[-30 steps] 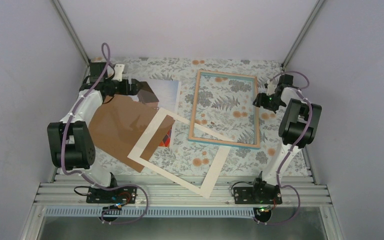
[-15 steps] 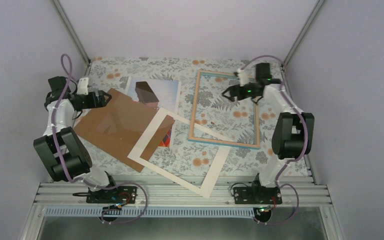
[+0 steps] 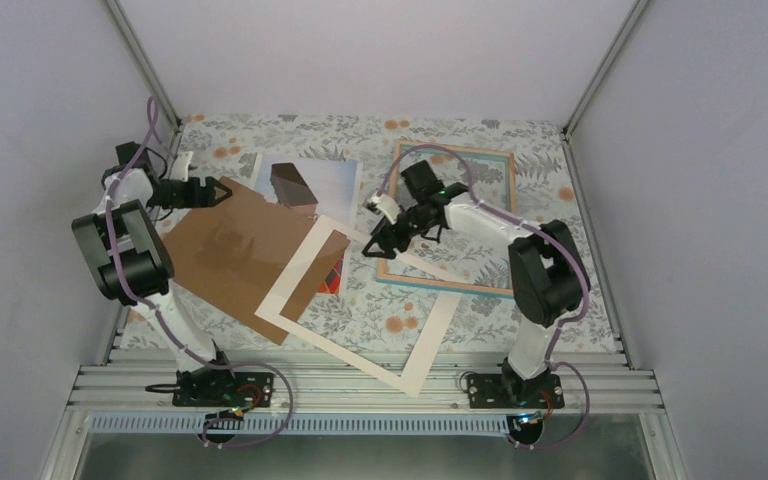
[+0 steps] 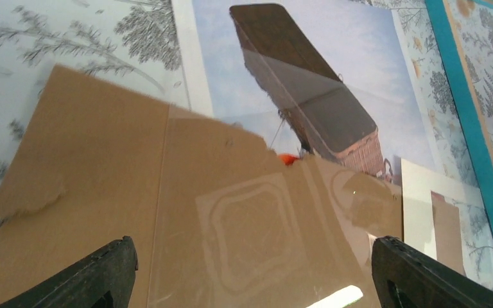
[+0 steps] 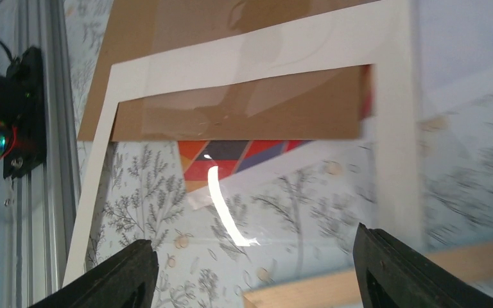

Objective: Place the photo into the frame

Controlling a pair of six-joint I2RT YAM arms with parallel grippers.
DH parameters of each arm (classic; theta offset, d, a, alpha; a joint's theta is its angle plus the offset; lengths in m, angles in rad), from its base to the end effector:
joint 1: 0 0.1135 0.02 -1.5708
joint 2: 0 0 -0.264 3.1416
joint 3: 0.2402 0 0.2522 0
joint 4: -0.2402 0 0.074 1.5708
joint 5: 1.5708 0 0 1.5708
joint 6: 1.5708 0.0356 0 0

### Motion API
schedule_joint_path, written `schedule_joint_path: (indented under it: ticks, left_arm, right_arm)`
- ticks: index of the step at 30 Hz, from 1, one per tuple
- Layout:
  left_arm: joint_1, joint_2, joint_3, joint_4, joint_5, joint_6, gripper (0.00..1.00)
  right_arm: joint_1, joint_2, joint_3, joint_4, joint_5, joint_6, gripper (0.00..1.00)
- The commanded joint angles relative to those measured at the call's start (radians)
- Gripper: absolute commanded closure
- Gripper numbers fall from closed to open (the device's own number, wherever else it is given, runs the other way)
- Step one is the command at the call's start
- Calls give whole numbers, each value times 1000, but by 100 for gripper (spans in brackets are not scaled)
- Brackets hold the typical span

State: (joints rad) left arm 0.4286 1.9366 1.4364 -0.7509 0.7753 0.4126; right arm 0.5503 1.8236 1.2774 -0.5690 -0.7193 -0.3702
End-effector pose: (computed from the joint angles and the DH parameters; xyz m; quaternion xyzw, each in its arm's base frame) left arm 0.3645 0.1392 0.2008 0.0529 0.9144 -0.2805 0.2869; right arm 0.3038 0.2139 0.2026 -0.4762 0.7817 0.3605 0.1797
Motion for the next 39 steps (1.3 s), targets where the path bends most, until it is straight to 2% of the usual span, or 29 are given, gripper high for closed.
schedule_joint_path:
  ticks: [1,8,14,21,30,34,39]
  left_arm:
    - [-70,85,124,-10,29,19,9]
    - [-140,275,328,24,-34,-43,9]
    - [-166,451,581,-50,-103,-76,10]
    - [-186,642,885,-288,-95,-11,11]
    - [-192,683,875,-424,-75,56,16]
    - [-195,711,895,-503,-21,94,21]
    - [-196,707,891,-546,70,125,22]
  right_arm:
    - [63,61,-3,52,50,-24,28]
    - [140,123,-31,105,114,-11,30]
    - [169,212,-17,143,201,41,31]
    - [176,303,7,147,248,50,36]
    - [177,372,9,140,309,35,40]
    - [176,401,34,126,309,37,42]
    - [178,439,75,98,311,31,44]
